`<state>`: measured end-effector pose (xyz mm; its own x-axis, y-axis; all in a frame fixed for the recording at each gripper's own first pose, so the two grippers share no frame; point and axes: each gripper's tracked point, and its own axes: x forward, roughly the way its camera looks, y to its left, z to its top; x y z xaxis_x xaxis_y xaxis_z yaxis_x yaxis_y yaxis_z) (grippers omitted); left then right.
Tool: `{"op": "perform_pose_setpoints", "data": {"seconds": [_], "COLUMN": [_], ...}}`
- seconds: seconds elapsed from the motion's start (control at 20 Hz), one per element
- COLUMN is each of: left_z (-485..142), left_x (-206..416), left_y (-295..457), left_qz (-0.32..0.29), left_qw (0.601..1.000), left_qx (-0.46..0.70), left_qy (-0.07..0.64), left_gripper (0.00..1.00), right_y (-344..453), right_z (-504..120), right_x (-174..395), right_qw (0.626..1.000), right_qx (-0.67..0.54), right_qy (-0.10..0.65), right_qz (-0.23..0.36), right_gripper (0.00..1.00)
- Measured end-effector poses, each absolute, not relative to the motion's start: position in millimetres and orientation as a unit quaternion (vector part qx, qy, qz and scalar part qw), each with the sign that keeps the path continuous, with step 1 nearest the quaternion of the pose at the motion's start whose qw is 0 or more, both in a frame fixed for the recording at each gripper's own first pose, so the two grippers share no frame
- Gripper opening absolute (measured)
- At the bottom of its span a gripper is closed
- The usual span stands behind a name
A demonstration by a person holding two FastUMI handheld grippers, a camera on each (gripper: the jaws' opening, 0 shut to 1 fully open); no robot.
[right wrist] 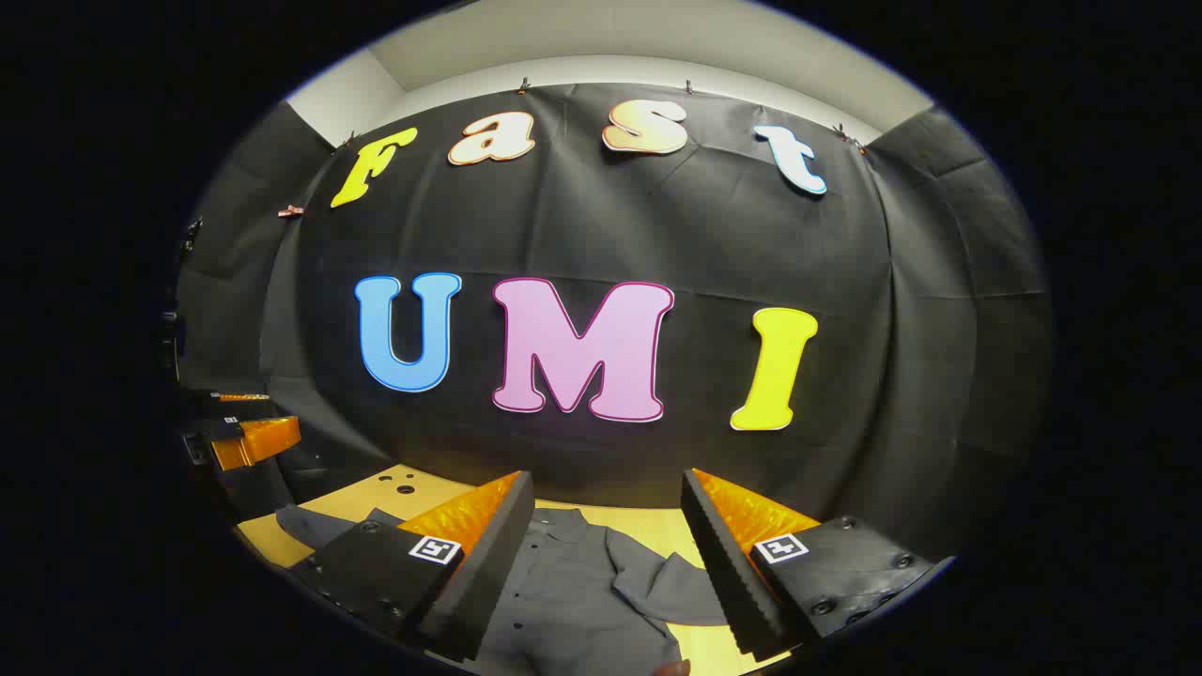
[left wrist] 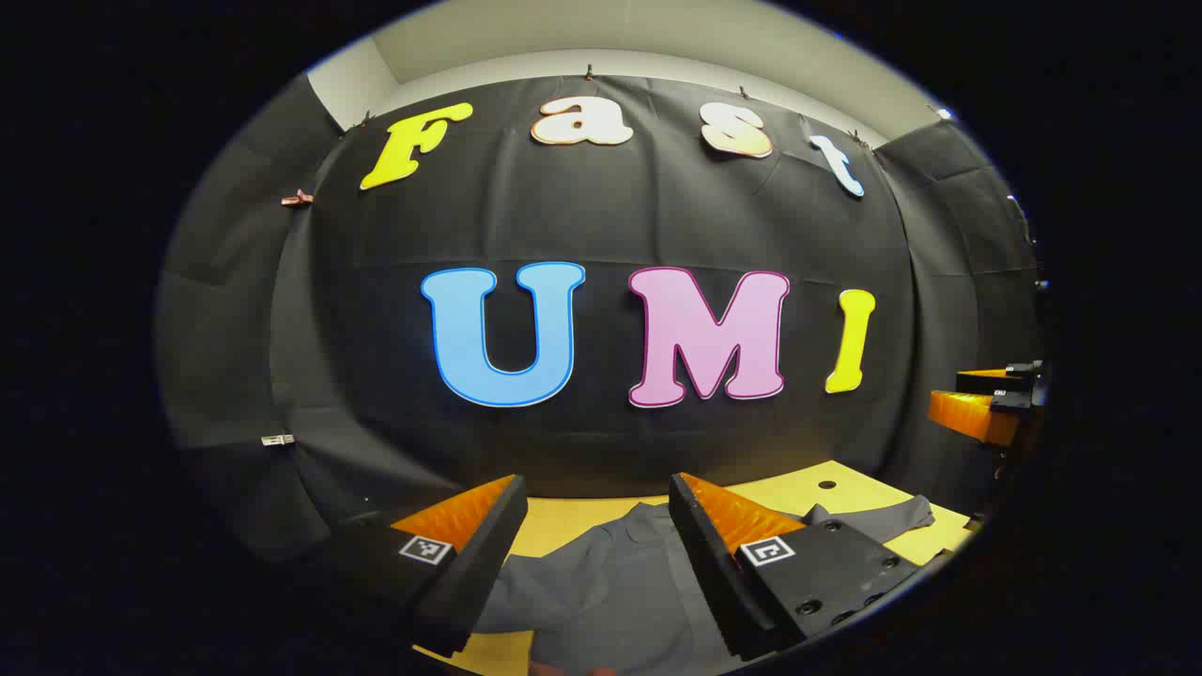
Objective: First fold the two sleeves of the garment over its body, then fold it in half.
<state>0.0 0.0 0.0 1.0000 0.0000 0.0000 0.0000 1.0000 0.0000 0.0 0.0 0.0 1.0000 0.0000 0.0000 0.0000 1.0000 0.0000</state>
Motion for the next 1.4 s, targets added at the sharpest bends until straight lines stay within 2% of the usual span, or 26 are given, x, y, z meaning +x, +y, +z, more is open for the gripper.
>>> {"op": "perform_pose_setpoints", "data": {"seconds": [0.95,1.15,1.4], "left_z": [-16.2,-20.1,-24.4], "left_x": [9.7,8.3,6.2], "left_y": [-28.0,-32.1,-49.6], "left_qz": [-0.013,-0.012,-0.025], "left_qw": [1.0,1.0,0.999], "left_qx": [0.0,0.005,0.007], "left_qy": [0.021,0.027,0.035], "left_gripper": [0.96,0.96,0.96], "right_y": [-16.9,-52.8,-152.8], "right_z": [-11.3,-28.5,-84.2], "right_x": [8.0,14.4,22.7], "right_qw": [1.0,0.999,0.991], "right_qx": [0.023,0.017,0.019], "right_qy": [0.011,0.029,0.084], "right_qz": [0.009,-0.026,-0.1], "right_gripper": [0.98,0.98,0.98]}}
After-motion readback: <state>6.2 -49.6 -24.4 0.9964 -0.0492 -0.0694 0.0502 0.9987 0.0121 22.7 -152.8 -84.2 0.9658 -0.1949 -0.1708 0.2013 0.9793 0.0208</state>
